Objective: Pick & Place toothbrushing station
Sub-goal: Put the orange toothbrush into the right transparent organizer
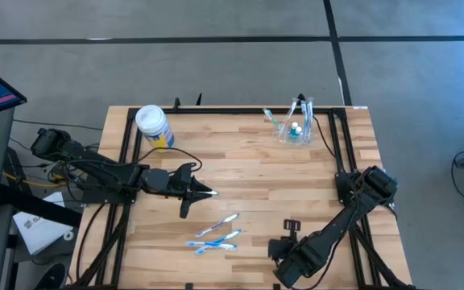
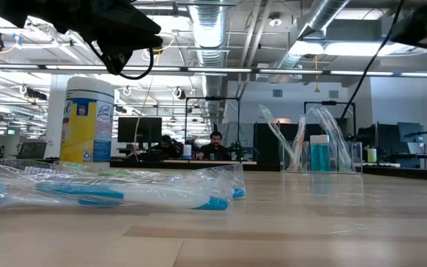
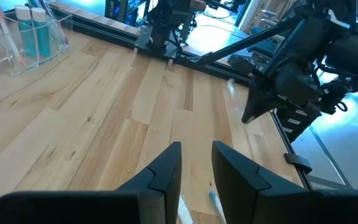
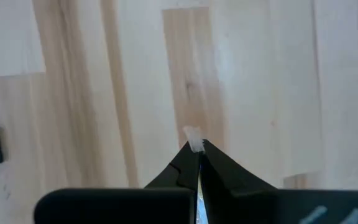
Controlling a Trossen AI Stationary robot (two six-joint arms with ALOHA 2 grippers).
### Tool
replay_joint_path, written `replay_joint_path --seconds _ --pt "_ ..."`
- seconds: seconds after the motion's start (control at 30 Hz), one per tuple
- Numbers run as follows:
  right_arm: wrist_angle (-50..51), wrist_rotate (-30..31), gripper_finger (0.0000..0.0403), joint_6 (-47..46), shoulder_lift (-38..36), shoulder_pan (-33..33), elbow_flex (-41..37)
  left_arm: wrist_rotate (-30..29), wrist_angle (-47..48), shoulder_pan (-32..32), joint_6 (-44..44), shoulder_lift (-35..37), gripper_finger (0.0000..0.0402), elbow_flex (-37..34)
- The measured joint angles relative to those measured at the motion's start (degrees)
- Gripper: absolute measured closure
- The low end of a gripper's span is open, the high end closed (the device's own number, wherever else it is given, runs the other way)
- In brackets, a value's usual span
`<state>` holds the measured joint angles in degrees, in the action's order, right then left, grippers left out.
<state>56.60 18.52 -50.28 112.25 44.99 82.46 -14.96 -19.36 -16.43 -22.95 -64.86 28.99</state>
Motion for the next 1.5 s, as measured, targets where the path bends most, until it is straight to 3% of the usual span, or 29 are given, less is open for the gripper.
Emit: replay_joint_path --seconds 0.3,0.93,1.13,1.5 --pt "-0.81 6.18 0.0403 2.51 -3.65 0.00 -0.02 0.00 0.01 0.00 0.00 0.00 0.0317 0.00" --pt "-1.89 28.81 0.0403 5.78 -10.01 -0.15 -0.02 0.00 -0.02 0.00 0.00 0.00 0.0317 -0.22" --pt "-3.05 30.55 0.0403 6.98 -10.01 -1.14 -0.04 0.00 -0.02 0.00 0.00 0.00 0.0317 -0.24" --pt "-11.26 30.68 0.0403 18.92 -9.99 -4.90 -0.04 0.00 -0.02 0.00 -0.01 0.00 0.0317 -0.22"
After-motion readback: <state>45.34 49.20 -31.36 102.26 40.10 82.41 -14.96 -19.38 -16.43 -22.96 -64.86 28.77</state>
